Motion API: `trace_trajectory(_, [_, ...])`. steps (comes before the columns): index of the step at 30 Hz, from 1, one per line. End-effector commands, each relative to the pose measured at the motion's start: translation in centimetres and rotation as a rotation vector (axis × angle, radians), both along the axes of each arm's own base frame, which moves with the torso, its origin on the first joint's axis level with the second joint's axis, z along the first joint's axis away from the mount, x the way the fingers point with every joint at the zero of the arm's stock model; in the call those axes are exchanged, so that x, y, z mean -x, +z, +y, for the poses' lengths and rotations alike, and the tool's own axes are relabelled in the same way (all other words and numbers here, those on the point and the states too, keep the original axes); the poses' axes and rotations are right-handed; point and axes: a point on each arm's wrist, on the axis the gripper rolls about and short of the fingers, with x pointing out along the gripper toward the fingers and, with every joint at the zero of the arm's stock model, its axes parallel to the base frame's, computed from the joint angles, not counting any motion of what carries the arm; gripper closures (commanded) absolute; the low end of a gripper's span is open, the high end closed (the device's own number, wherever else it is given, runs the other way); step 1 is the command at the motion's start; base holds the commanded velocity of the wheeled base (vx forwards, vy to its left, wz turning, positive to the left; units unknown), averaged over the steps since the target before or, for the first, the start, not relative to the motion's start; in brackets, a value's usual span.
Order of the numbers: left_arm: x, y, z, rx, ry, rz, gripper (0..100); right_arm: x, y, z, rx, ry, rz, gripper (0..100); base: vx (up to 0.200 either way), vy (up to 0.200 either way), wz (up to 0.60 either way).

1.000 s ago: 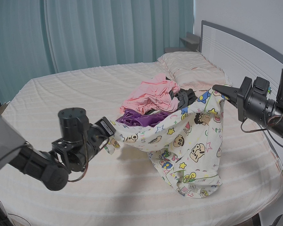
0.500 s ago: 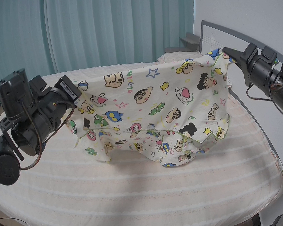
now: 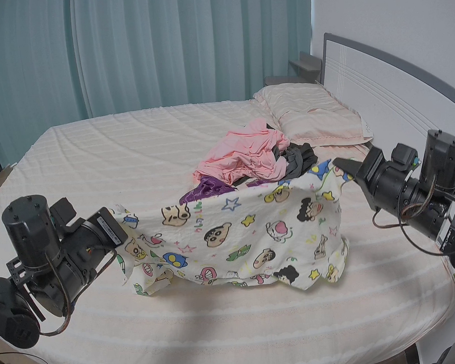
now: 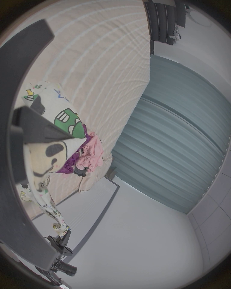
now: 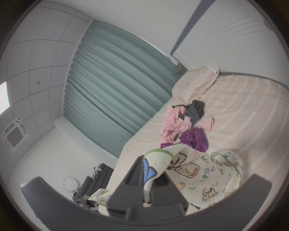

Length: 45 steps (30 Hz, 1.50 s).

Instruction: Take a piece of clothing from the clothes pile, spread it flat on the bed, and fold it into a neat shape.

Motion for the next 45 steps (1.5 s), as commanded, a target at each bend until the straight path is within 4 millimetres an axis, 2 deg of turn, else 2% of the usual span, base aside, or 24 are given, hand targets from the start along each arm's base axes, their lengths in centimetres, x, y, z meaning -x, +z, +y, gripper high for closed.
trace_trajectory(1, [0.1, -2.1, 0.1, -0.038, 0.003, 0.071, 100, 0.5, -2.2, 0.5, 0.011, 0.026, 0.082, 100, 0.0, 0.0, 0.0])
trace_trajectory(7, [0.3, -3.8, 0.2, -0.047, 0.007, 0.14, 100, 1.0, -2.3, -0.1, -0.017, 0.017, 0.051, 100, 0.0, 0.0, 0.0])
trace_trajectory(22, [0.2, -3.4, 0.3, -0.013, 0.019, 0.128, 100, 1.7, -2.4, -0.8, -0.023, 0.008, 0.04, 100, 0.0, 0.0, 0.0])
trace_trajectory(25, [0.3, -3.4, 0.3, -0.013, 0.021, 0.128, 100, 1.8, -2.2, -0.8, -0.023, 0.002, 0.033, 100, -0.2, 0.0, 0.0])
trace_trajectory(30, [0.3, -3.4, 0.3, -0.015, 0.02, 0.128, 100, 2.8, -0.9, -1.4, -0.043, 0.006, -0.016, 100, -0.2, 0.0, 0.0])
trace_trajectory(34, [0.2, -3.4, 0.3, -0.014, 0.02, 0.127, 100, 2.7, -0.8, -1.4, -0.044, 0.002, -0.018, 100, -0.2, 0.0, 0.0])
trace_trajectory(45, [0.5, -3.6, 0.4, -0.028, 0.016, 0.132, 100, 2.5, -1.2, -1.3, -0.039, 0.006, -0.005, 100, 0.0, 0.0, 0.0])
